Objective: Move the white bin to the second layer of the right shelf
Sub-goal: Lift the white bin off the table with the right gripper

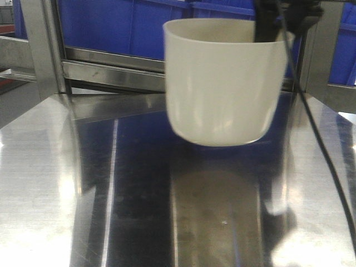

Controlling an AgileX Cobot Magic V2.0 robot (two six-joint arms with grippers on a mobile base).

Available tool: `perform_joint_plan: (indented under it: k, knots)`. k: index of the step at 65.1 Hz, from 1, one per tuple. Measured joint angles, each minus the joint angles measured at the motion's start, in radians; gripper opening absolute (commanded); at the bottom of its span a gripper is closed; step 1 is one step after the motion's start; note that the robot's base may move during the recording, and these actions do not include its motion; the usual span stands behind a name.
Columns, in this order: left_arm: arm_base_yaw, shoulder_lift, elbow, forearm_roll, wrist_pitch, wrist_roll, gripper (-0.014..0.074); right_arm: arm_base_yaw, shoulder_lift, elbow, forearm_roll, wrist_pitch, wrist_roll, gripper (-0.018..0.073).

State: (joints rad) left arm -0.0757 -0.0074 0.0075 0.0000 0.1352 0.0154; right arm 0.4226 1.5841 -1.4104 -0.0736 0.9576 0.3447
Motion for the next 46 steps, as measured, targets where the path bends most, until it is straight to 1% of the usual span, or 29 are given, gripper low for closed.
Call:
perform_joint_plan:
  k: [8, 17, 21, 26, 37, 46]
  knots:
    - [0.0, 0.0, 0.0, 0.0, 0.0, 0.0, 0.0085, -0.095, -0.121, 0.156, 0.051, -0.086, -0.097, 0.005]
    - [0.0, 0.0, 0.0, 0.0, 0.0, 0.0, 0.0085, -0.195, -0.243, 0.289, 0.098, -0.151, -0.211, 0.005]
    - [0.0, 0.0, 0.0, 0.0, 0.0, 0.0, 0.0085, -0.243, -0.298, 0.347, 0.116, -0.164, -0.267, 0.005]
    - [0.0, 0.0, 0.0, 0.0, 0.0, 0.0, 0.0085, -0.291, -0.352, 0.403, 0.124, -0.168, -0.308, 0.005]
    - [0.0, 0.0, 0.0, 0.0, 0.0, 0.0, 0.0085, -0.369, -0.46, 0.502, 0.139, -0.17, -0.345, 0.005]
    - [0.0, 0.0, 0.0, 0.0, 0.0, 0.0, 0.0085, -0.392, -0.562, 0.558, 0.141, -0.164, -0.345, 0.005]
